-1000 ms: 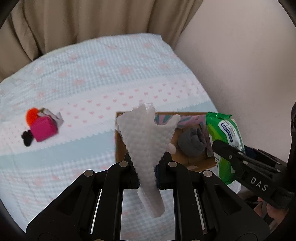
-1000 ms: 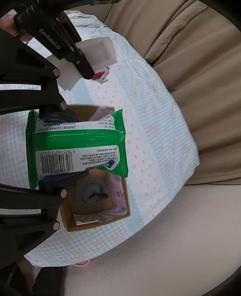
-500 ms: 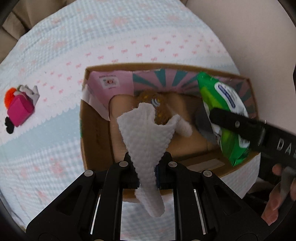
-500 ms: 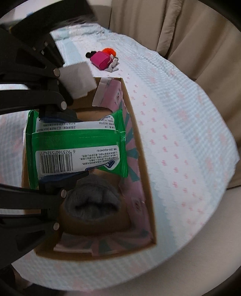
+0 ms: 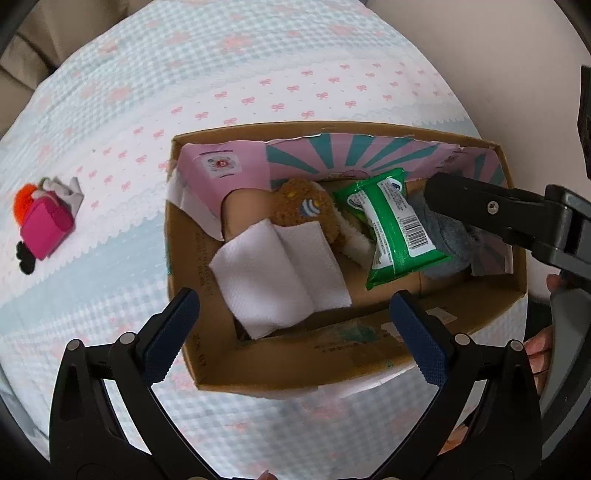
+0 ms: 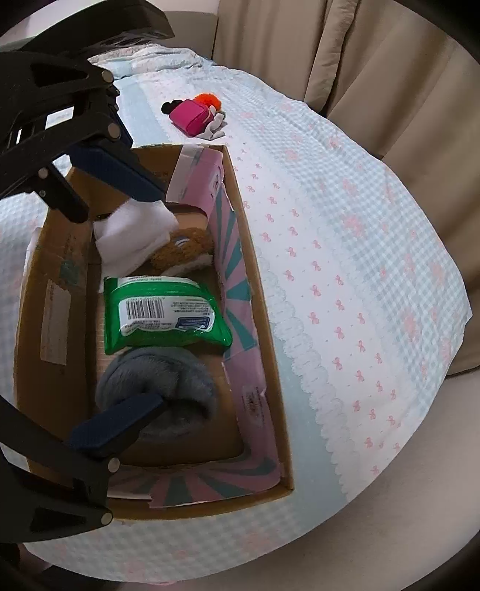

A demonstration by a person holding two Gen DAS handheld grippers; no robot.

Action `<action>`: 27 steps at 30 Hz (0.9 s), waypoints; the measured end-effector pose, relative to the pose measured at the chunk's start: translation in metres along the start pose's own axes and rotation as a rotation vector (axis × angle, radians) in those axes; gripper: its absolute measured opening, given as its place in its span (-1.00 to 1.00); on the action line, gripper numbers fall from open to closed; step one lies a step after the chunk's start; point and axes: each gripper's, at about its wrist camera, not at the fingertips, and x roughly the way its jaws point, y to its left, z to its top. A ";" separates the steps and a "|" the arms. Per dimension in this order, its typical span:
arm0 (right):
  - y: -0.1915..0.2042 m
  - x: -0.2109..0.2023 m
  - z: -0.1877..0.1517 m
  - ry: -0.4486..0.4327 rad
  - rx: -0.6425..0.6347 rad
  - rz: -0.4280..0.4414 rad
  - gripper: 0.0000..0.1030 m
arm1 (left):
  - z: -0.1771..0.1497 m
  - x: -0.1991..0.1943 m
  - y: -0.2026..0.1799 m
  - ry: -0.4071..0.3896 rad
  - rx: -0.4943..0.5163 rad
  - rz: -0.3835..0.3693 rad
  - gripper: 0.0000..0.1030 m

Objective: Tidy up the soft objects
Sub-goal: 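Carry the white cloth and green wipe pack into the box and release both, then withdraw both tools from the box toward the pink pouch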

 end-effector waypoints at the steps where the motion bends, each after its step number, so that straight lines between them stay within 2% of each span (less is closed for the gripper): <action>1: -0.001 -0.001 -0.001 -0.003 0.003 0.002 1.00 | -0.001 -0.003 0.001 -0.004 -0.005 -0.004 0.99; 9: 0.013 -0.028 -0.009 -0.047 -0.046 -0.029 1.00 | -0.011 -0.033 0.002 -0.058 -0.031 -0.017 0.99; 17: 0.039 -0.085 -0.027 -0.132 -0.112 -0.074 1.00 | -0.026 -0.096 0.006 -0.170 -0.002 -0.001 0.99; 22: 0.060 -0.130 -0.045 -0.221 -0.137 -0.113 1.00 | -0.045 -0.141 0.019 -0.256 0.000 -0.001 0.99; 25: 0.078 -0.159 -0.065 -0.292 -0.145 -0.184 1.00 | -0.062 -0.169 0.033 -0.302 0.004 -0.007 0.99; 27: 0.091 -0.175 -0.077 -0.322 -0.149 -0.200 1.00 | -0.073 -0.188 0.045 -0.332 0.005 -0.014 0.99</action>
